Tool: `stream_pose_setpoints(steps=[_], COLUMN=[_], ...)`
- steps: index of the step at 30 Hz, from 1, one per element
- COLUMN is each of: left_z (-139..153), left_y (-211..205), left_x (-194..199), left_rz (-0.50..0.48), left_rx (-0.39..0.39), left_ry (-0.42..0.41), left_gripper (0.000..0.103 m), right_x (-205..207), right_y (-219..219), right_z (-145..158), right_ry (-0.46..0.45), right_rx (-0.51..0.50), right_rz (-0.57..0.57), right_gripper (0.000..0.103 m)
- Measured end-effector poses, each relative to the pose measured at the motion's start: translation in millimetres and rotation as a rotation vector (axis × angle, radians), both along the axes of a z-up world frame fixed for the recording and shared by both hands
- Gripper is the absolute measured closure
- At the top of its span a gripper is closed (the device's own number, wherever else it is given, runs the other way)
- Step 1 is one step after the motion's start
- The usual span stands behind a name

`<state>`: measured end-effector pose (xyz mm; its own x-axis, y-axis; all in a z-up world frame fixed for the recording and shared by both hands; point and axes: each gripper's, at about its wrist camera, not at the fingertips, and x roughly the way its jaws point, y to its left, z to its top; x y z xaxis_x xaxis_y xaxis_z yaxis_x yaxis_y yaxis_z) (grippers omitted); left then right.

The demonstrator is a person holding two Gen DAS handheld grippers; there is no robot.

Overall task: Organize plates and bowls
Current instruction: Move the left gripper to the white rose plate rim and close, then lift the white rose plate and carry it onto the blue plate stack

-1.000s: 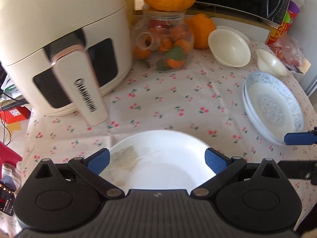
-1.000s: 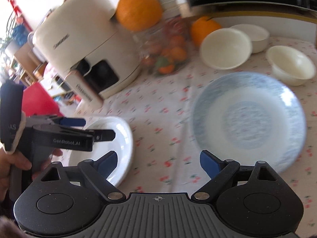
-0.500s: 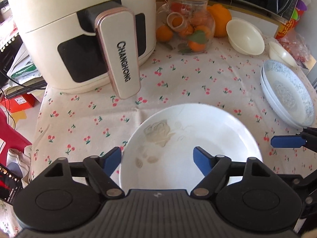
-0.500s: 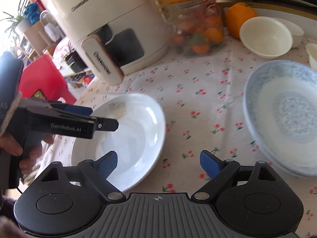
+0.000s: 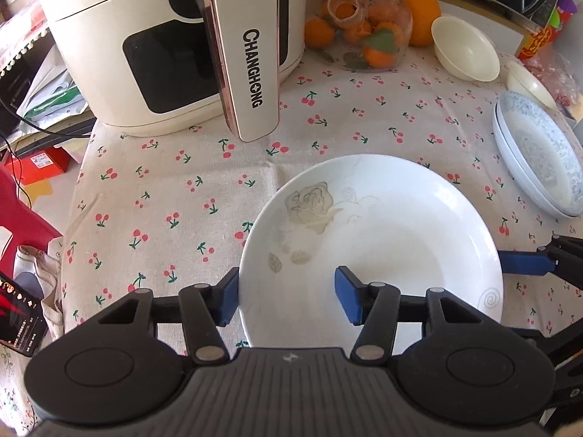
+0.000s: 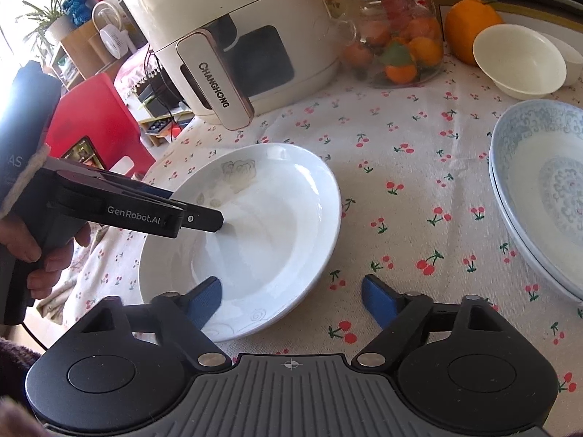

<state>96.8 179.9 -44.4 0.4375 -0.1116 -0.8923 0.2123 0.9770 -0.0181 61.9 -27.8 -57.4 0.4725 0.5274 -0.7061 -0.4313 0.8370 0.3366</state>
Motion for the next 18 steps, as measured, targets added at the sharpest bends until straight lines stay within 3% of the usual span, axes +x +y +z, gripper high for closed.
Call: stream_pose_setpoints(steps=[1,3,4,12,18], left_z=[0,1,1,0,5], left_y=[0,-1,-2,-5,-8], left_x=[0,-1,-2,-2,-2], left_rz=[0.004,0.002,-0.005,-0.005,-0.009], left_rx=[0.003,0.008,0.011,0.014,0.0], left_ry=[-0.003,-0.008,-0.011,-0.035,-0.062], left_gripper=[0.056,0.06,0.06,0.071,0.074], right_x=[0,0,-1,-2,-4], right_y=[1,1,1,-5,-12], right_z=[0,0,0,2,7], right_ry=[-0.004,-0.005,0.001,-0.013,-0.03], right_rx=[-0.003,-0.004,-0.001,-0.036,-0.038], right_rz=[0.004,0.015,0.017,-0.032,-0.051], right_gripper=[0.031,0.056,0.059,0.072,0.073])
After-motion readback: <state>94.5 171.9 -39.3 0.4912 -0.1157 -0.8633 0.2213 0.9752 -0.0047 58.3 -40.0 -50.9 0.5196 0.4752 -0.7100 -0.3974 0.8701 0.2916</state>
